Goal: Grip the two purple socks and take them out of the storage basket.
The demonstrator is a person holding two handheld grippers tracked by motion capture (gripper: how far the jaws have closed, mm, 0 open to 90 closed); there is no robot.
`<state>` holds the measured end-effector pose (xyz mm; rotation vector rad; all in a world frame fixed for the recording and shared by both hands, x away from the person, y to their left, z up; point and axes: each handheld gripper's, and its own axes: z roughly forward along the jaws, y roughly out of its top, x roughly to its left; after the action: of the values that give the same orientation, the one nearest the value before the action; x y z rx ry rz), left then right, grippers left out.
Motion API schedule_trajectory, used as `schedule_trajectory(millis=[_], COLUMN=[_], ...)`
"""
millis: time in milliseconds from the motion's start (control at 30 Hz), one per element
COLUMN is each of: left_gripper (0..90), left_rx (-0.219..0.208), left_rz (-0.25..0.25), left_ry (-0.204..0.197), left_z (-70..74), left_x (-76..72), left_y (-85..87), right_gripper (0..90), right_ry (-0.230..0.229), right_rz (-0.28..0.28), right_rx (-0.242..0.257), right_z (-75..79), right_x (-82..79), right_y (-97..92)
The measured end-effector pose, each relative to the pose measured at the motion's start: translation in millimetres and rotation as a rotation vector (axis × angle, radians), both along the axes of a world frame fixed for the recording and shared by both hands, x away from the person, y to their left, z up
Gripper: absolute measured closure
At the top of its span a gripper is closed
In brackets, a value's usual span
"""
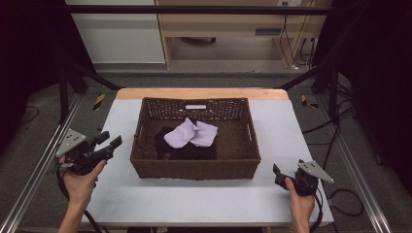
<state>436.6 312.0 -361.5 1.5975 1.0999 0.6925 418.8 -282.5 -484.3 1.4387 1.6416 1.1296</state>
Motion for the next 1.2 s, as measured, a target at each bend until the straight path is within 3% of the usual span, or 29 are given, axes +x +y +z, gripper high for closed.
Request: schedule_trajectory(millis=[500, 967, 1200], left_gripper=[48.0, 47.7, 46.7], left_rx=[0.040, 0.110, 0.144], left_rz=[-0.073, -0.087, -0.099], left_ry=[-0.042, -0.025, -0.001], left_z=[30.4, 49.1, 48.2], left_x=[17.6, 48.7, 67.7], left_y=[-48.5, -87.9, -109.7], right_gripper=[4.5, 4.5, 4.5], right_ry=[0.010, 0.019, 0.021], right_rz=[0.005, 0.006, 0.007], right_rx=[-0.001, -0.009, -0.010], right_z=[0.1, 0.2, 0.2], right_x=[0.6, 1.5, 1.7], right_y=[-0.1, 0.8, 0.8])
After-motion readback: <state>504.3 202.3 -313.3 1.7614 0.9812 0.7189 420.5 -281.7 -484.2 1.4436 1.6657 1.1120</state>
